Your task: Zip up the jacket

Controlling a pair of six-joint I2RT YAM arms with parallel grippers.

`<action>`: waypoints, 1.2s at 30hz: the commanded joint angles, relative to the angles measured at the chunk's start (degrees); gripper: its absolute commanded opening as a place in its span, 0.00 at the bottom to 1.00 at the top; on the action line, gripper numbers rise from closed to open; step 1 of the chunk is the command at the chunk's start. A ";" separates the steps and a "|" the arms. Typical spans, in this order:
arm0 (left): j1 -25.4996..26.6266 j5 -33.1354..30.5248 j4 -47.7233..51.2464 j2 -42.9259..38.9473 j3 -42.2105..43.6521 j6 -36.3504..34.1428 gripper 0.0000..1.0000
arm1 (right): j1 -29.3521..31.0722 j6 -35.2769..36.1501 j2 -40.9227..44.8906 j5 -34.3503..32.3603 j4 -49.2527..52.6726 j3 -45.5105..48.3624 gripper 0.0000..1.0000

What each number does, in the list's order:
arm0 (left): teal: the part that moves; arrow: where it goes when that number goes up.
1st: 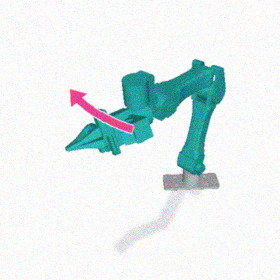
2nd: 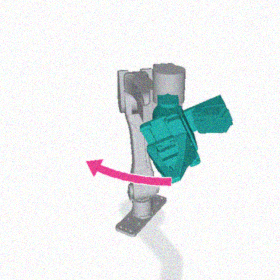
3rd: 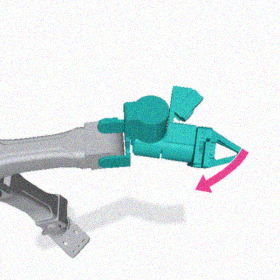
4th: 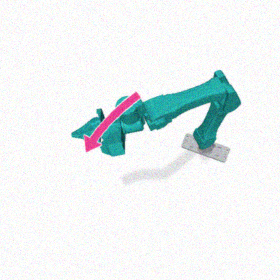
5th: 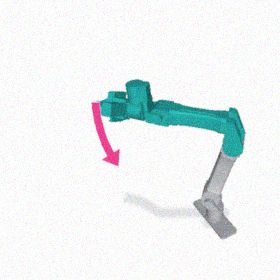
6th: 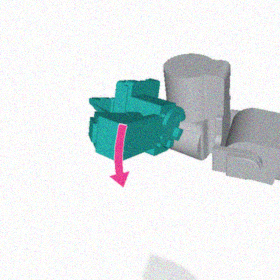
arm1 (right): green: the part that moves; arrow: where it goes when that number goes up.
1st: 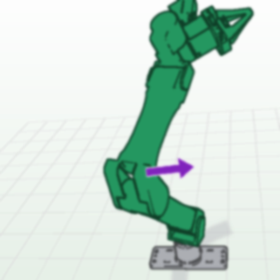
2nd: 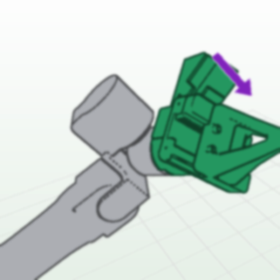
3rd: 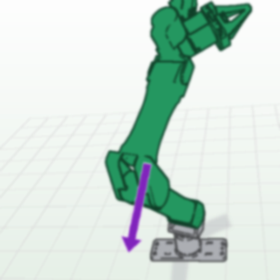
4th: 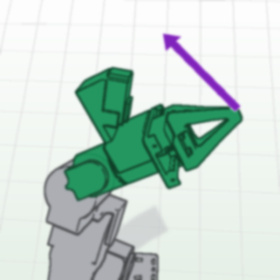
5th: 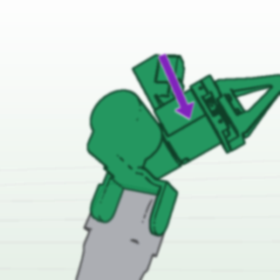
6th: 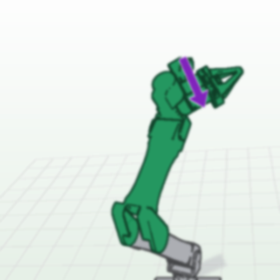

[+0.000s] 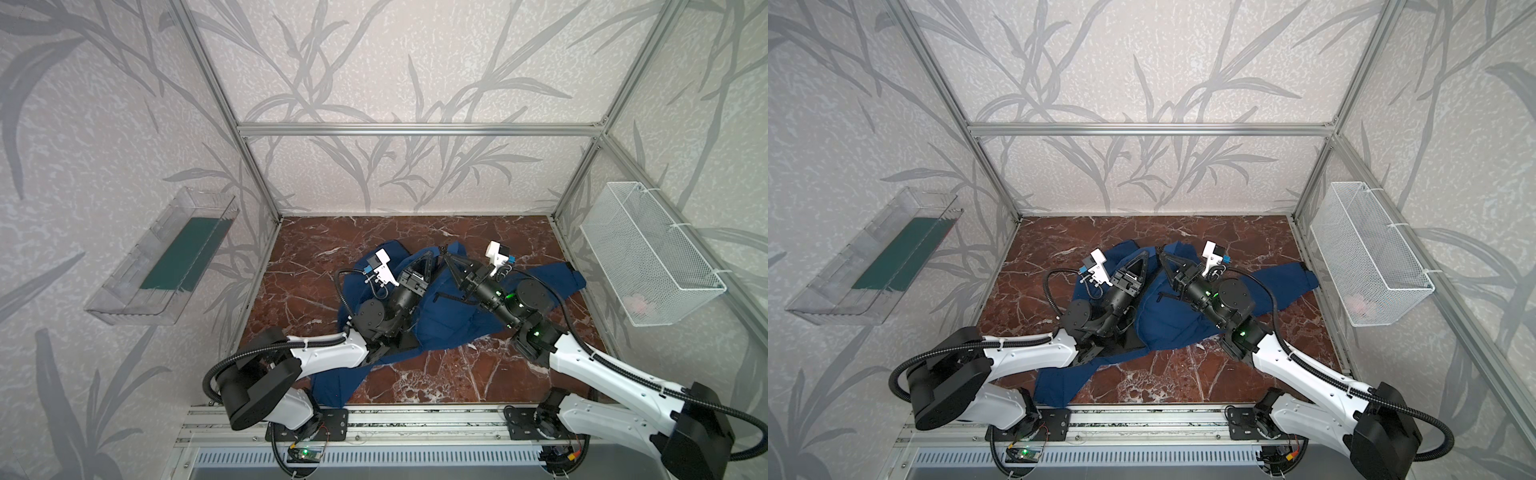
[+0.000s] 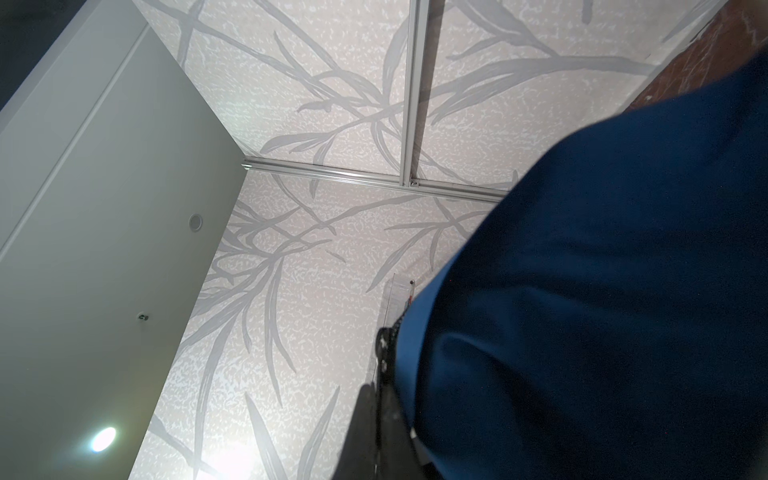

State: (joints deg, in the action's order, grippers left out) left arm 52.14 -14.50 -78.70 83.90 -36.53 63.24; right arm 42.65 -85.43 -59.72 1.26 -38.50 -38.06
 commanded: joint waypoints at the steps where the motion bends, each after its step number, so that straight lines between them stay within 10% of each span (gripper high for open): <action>1: 0.07 -1.41 -2.43 0.58 -1.87 1.25 0.35 | 0.41 1.30 1.89 -0.95 -2.72 0.41 0.00; 5: 0.07 -0.77 -2.44 0.95 -1.72 1.44 0.00 | 0.41 1.48 2.28 -1.43 -2.41 0.66 0.00; 36: 6.44 1.20 23.52 -14.91 10.96 -14.42 0.00 | 1.91 -6.25 -0.46 -9.17 1.16 1.53 0.00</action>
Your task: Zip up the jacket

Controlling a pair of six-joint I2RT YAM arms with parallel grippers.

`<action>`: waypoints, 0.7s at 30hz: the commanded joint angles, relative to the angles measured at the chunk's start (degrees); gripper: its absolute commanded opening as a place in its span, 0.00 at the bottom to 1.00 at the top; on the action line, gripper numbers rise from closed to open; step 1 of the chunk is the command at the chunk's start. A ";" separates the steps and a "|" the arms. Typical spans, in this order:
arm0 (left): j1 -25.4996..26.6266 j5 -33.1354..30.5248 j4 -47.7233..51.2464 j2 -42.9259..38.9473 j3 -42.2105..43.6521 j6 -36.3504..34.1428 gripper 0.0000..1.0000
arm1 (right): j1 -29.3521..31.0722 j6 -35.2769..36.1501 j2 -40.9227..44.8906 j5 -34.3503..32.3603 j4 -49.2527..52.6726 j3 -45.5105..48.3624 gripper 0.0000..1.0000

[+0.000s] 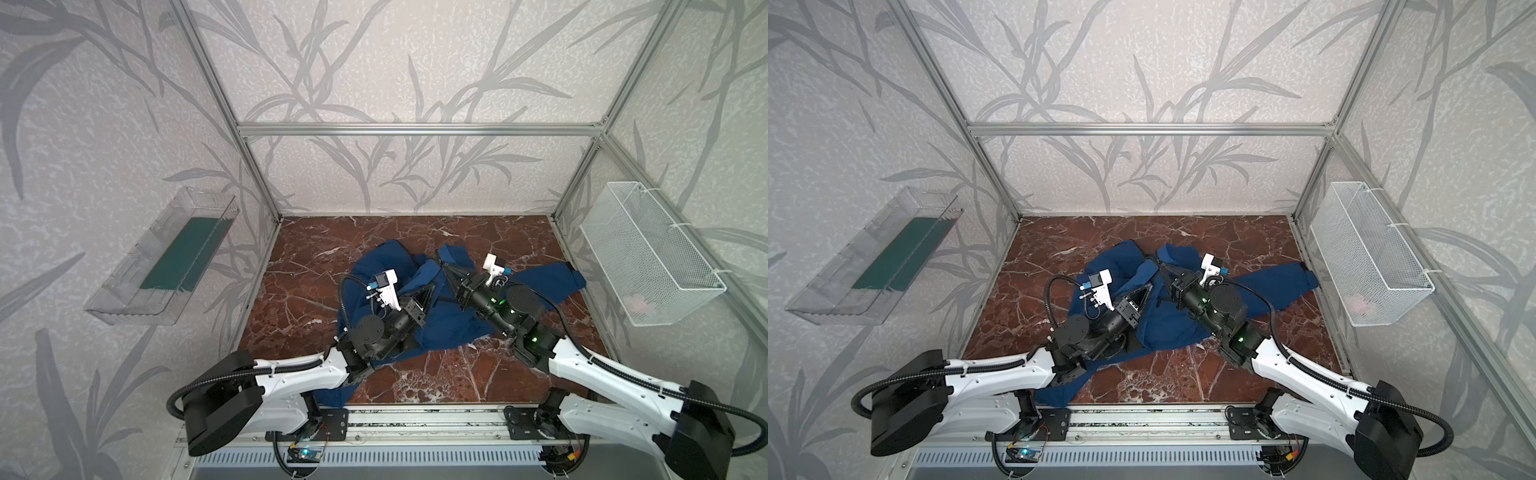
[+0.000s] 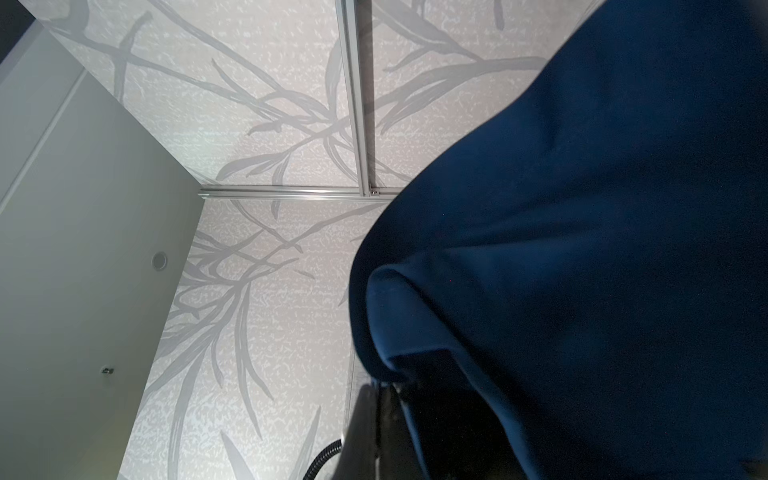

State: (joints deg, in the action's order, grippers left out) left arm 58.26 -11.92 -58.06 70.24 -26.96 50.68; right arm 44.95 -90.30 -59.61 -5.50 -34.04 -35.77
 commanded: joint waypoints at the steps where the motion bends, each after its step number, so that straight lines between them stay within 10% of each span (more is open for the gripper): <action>1: 0.36 -2.12 2.78 -1.46 2.23 -1.17 0.00 | -0.39 -1.46 -0.92 -1.60 -3.63 -0.78 0.00; 5: 0.09 -3.05 -2.58 -1.95 4.06 -1.21 0.00 | 1.28 -0.79 -0.04 -1.07 -1.32 -0.09 0.00; 11: 0.44 3.01 -3.21 -0.63 -1.16 0.32 0.58 | 3.42 -0.97 0.44 -3.15 -3.99 2.72 0.00; 21: 0.47 -4.99 -10.73 3.16 -1.94 8.72 0.88 | 5.79 0.90 3.11 -5.88 -6.48 5.28 0.00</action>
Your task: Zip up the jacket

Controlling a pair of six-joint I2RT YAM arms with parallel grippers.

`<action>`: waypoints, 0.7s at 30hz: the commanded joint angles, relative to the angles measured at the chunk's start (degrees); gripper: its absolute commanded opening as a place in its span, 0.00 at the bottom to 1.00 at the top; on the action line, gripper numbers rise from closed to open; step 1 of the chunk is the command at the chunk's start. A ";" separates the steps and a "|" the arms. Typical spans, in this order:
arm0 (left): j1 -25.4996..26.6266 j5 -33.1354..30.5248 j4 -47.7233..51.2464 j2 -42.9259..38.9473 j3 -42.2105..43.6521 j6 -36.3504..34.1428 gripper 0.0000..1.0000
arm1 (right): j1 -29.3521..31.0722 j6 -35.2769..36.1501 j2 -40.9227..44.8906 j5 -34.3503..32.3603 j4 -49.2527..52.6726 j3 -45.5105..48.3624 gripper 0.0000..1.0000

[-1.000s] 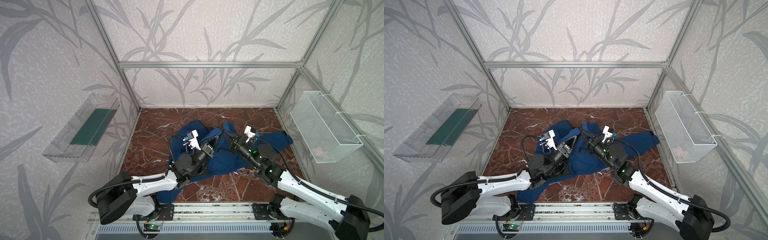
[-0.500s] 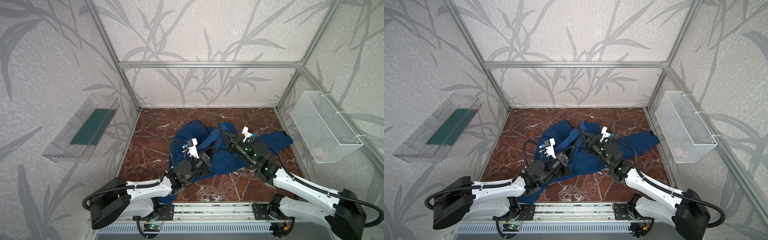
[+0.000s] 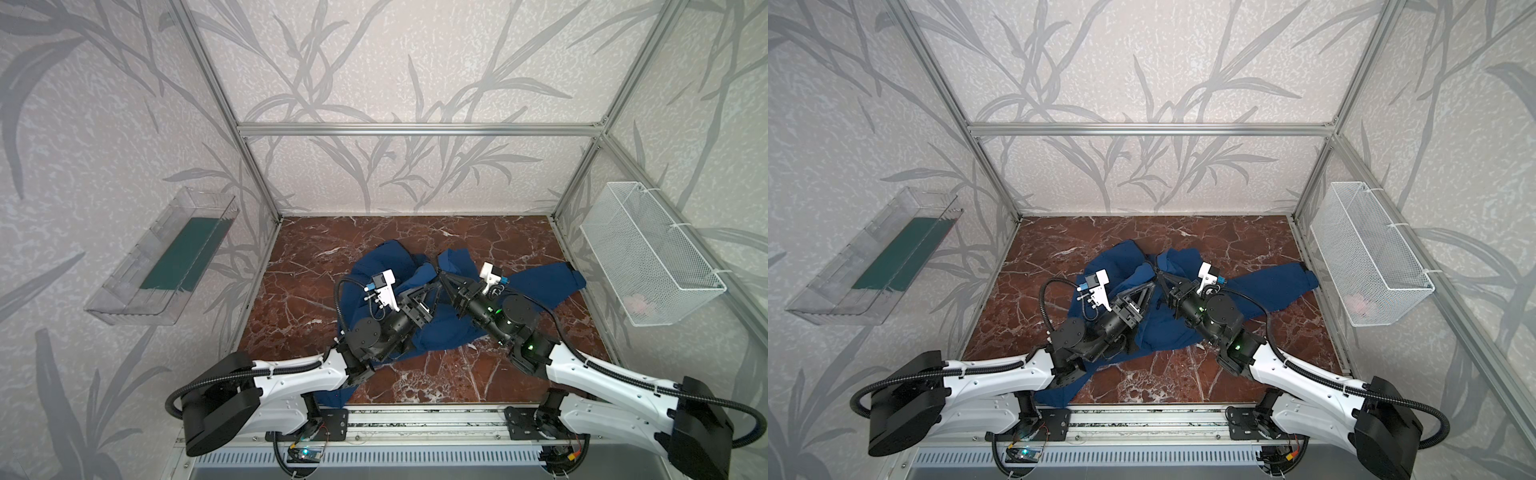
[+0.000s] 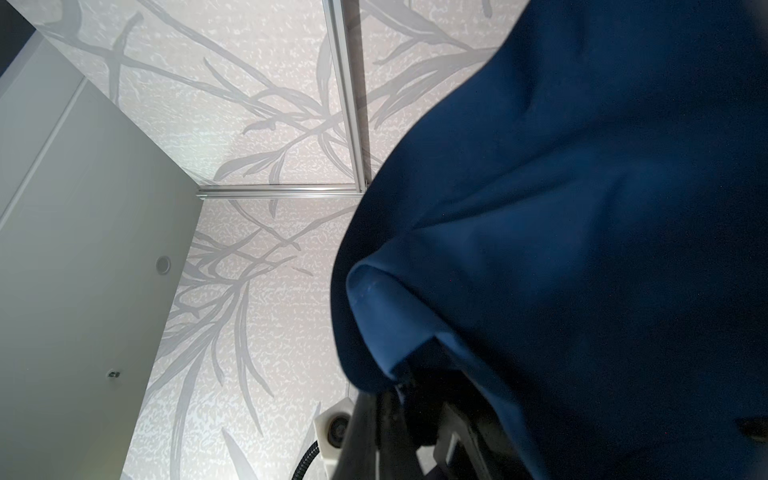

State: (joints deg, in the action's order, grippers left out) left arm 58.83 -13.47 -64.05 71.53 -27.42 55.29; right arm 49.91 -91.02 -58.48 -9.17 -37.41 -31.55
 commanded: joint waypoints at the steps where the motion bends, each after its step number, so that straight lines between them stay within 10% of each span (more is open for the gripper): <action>1: -0.05 -3.62 -6.14 3.01 -1.66 5.01 0.93 | 1.13 2.14 2.52 -2.56 -3.25 1.23 0.00; 12: -0.02 -6.68 -15.67 8.53 -1.33 7.50 0.95 | 5.22 3.48 2.48 -6.74 -10.93 5.33 0.00; 21: -0.05 -7.86 -17.15 11.83 -2.50 10.46 0.67 | 6.33 4.38 4.50 -8.19 -9.79 6.58 0.00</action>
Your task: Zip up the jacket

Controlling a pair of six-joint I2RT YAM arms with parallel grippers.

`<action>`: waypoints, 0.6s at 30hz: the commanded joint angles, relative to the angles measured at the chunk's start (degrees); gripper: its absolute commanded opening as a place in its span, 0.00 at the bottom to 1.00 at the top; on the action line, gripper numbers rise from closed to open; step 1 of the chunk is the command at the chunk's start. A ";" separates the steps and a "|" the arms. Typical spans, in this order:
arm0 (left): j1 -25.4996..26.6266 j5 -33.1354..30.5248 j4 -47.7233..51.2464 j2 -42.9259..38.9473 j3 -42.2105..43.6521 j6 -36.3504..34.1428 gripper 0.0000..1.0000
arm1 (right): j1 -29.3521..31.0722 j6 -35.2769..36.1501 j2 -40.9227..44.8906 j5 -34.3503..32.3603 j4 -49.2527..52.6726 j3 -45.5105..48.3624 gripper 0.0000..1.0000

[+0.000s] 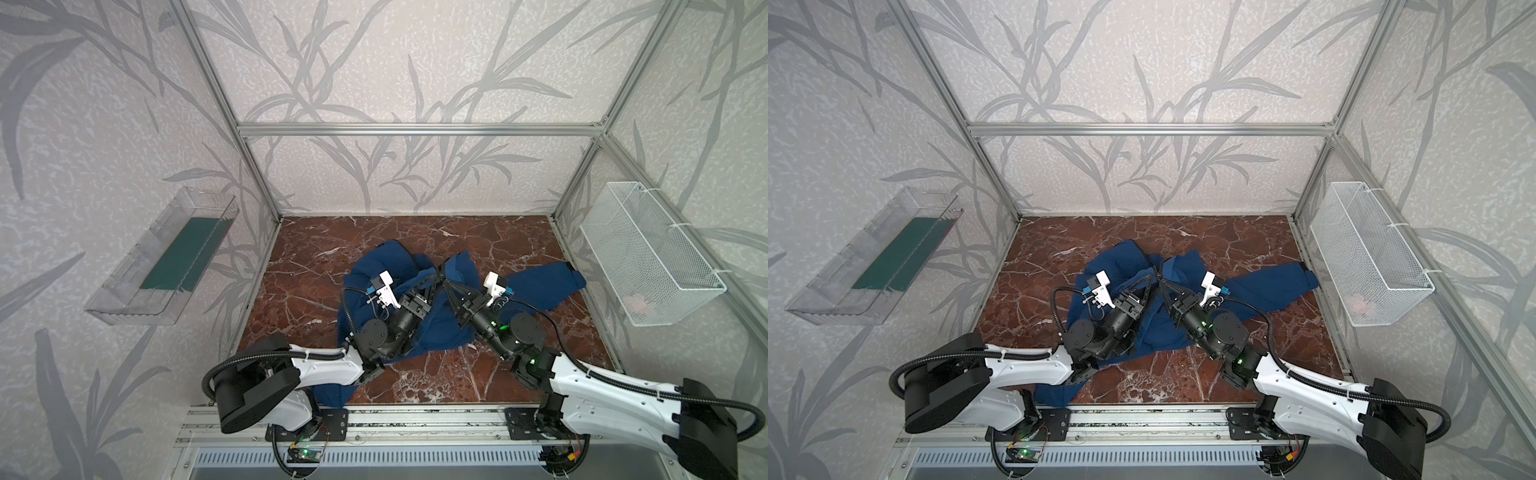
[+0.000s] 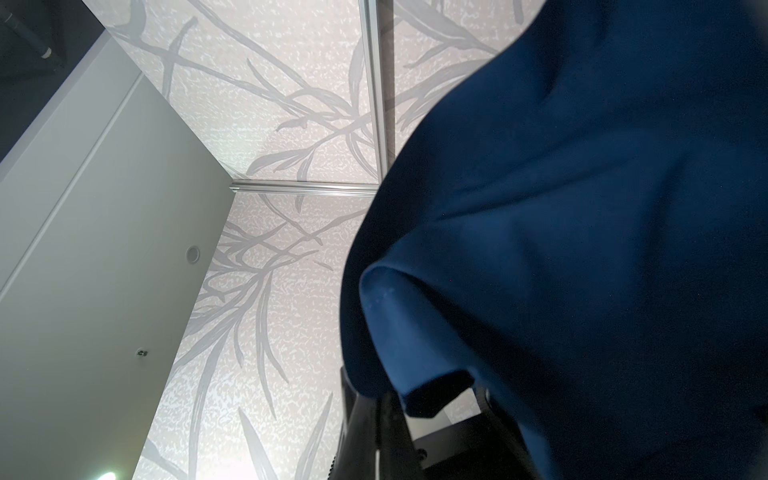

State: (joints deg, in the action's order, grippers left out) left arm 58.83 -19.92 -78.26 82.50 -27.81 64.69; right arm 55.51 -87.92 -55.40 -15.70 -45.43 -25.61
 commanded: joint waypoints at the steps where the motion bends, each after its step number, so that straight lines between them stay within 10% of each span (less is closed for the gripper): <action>1: -0.16 -1.37 -2.95 1.07 -2.31 0.89 0.62 | 0.82 1.23 1.51 -1.65 -1.85 0.73 0.00; 10: -0.33 -1.86 -2.95 1.42 -2.69 1.41 0.51 | 1.04 1.11 1.91 -1.36 -1.08 1.19 0.00; 18: -0.50 -0.29 -2.91 2.20 -3.87 1.78 0.63 | 1.19 1.43 1.62 -1.01 -0.54 0.56 0.00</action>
State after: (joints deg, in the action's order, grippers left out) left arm 58.70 -20.36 -78.98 83.92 -29.80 66.17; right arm 56.23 -87.55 -54.39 -16.49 -45.45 -24.84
